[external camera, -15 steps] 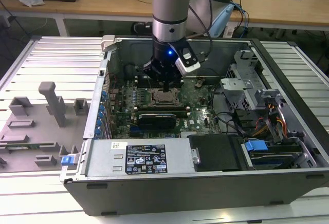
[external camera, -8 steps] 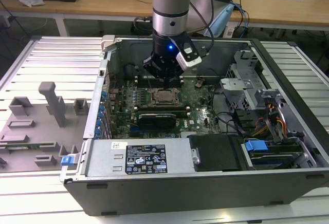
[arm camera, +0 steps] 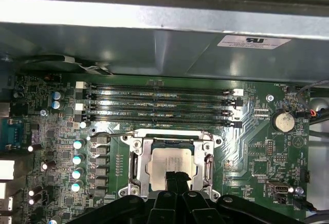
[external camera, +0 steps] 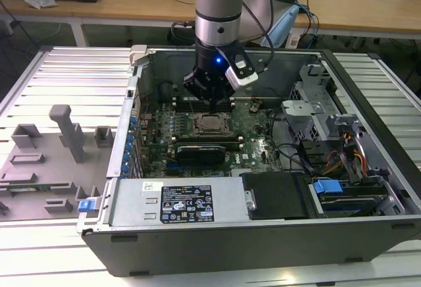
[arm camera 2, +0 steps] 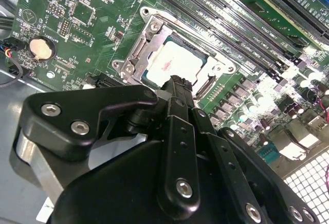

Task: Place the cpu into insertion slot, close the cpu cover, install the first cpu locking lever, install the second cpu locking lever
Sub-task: 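Install the first cpu locking lever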

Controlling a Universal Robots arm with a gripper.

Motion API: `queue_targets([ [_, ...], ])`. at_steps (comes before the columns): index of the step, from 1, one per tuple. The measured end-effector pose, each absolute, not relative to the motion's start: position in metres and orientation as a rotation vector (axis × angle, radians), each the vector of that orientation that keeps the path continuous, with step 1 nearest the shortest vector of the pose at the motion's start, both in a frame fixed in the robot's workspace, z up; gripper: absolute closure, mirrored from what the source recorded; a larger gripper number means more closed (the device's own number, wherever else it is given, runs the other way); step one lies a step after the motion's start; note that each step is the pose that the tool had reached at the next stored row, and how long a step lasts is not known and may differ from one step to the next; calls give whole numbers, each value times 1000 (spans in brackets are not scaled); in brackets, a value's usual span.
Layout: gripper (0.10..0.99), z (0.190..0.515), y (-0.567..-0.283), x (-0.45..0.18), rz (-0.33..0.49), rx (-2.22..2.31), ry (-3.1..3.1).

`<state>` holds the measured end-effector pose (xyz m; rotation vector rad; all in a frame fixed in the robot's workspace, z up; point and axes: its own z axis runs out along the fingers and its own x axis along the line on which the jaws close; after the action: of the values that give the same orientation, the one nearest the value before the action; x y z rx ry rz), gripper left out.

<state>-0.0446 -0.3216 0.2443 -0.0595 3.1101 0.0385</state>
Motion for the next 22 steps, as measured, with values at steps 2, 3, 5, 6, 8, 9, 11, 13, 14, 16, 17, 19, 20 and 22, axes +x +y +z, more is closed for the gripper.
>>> queue_targets([
  [2,980,244,-322,-45,39,-59,3110],
  [3,980,244,-322,-45,39,-60,3110],
  [5,980,244,-322,-48,38,-60,3110],
  [6,980,244,-321,-51,39,-59,3109],
  [8,980,245,-321,-54,38,-59,3109],
  [9,980,245,-321,-54,37,-60,3109],
  [11,980,252,-321,-54,36,-60,3109],
  [13,980,256,-321,-54,36,-60,3109],
  [14,980,258,-321,-54,35,-60,3109],
  [16,980,258,-321,-54,36,-60,3109],
  [17,980,259,-321,-55,35,-59,3109],
  [19,980,259,-321,-60,35,-59,3109],
  [20,980,259,-320,-63,35,-59,3109],
  [22,980,259,-320,-68,35,-60,3109],
])
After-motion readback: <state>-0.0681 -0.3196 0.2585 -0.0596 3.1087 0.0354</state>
